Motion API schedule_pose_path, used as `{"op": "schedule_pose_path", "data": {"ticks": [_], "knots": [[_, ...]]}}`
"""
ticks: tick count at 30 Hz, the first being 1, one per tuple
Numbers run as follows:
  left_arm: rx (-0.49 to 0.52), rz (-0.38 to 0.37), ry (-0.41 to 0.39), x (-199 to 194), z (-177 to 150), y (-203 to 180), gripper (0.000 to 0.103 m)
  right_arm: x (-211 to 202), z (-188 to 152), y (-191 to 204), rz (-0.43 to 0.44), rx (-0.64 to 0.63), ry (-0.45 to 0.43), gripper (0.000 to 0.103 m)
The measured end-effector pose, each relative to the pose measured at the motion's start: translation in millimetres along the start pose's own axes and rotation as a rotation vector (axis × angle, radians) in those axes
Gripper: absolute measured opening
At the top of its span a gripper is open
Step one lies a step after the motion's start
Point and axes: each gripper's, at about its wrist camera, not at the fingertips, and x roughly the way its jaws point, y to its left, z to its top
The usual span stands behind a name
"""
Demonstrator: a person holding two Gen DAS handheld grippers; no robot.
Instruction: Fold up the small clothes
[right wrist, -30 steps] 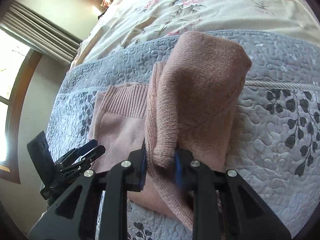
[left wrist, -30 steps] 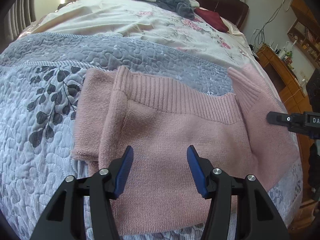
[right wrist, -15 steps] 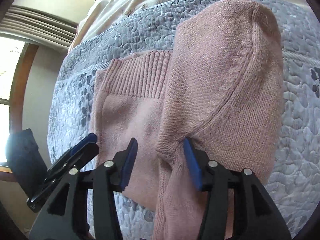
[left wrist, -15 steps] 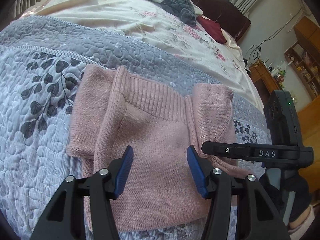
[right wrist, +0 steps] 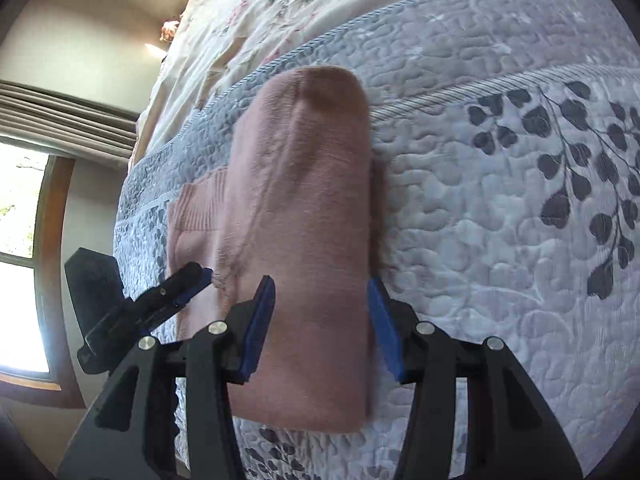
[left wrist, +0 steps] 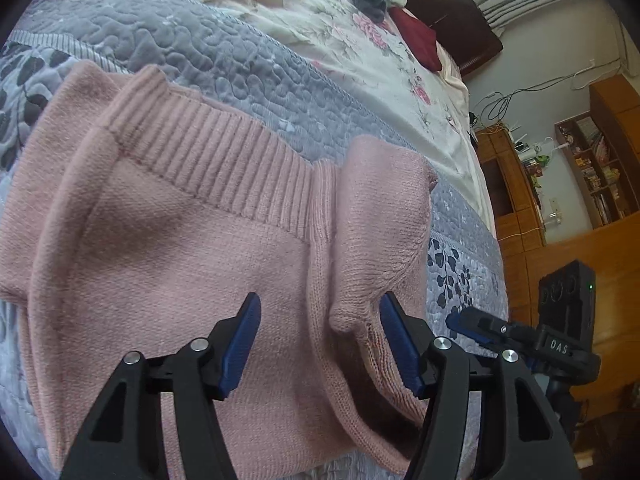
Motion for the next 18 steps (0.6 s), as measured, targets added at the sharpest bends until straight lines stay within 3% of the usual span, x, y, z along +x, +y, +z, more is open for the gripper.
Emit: {"op": "schedule_pose_path", "data": {"ticks": [10,13,14,18], "knots": [[-0.014,-0.009,0.035,40,7,-18,0.06,22,-26,-47,0.01,0.065,0.021,0.049],[-0.019,-0.012,0.037,45,8,-24,0.042,28,-30,-46,0.004,0.063,0.028,0.049],[-0.018,-0.017,0.032,44,9,-24,0.026,29,-32,-45,0.005,0.063,0.03,0.049],[-0.017,-0.07,-0.034,23,7,-28,0.019,32,-36,-39,-0.003,0.053,0.03,0.049]]}}
